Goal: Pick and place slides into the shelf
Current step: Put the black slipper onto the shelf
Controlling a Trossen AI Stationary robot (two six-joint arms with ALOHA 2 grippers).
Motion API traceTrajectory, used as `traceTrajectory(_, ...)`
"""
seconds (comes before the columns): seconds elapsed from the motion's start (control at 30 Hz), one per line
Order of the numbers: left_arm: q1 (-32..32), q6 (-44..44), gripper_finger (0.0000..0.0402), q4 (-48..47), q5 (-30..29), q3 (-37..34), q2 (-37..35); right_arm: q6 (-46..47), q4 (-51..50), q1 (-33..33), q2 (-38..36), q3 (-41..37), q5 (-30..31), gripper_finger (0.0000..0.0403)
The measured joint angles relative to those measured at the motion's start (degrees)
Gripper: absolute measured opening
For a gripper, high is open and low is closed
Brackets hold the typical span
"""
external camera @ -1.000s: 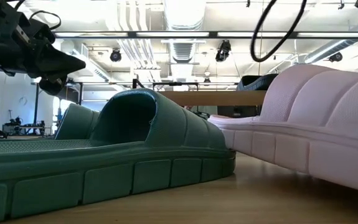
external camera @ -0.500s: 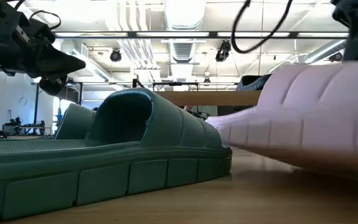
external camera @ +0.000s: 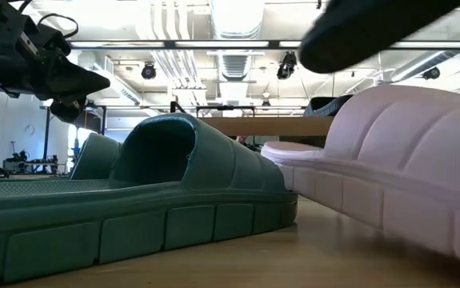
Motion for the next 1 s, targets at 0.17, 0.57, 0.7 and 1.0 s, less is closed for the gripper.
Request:
traceTrajectory(0.17,0.0,0.0,0.0,0.0,0.0,0.0,0.0,-16.2,8.1,-11.7,0.0,5.1,-0.1,0.0013)
traceTrajectory(0.57,0.0,0.0,0.0,0.0,0.0,0.0,0.0,-52.0,39.2,-35.4,0.9,5.7,-0.5,0.0013)
traceTrajectory(0.7,0.0,0.0,0.0,0.0,0.0,0.0,0.0,-51.4,39.7,-38.8,4.2,5.6,-0.3,0.0013)
traceTrajectory(1.0,0.0,0.0,0.0,0.0,0.0,0.0,0.0,-52.1,40.3,-40.5,15.2,8.4,8.7,0.0013)
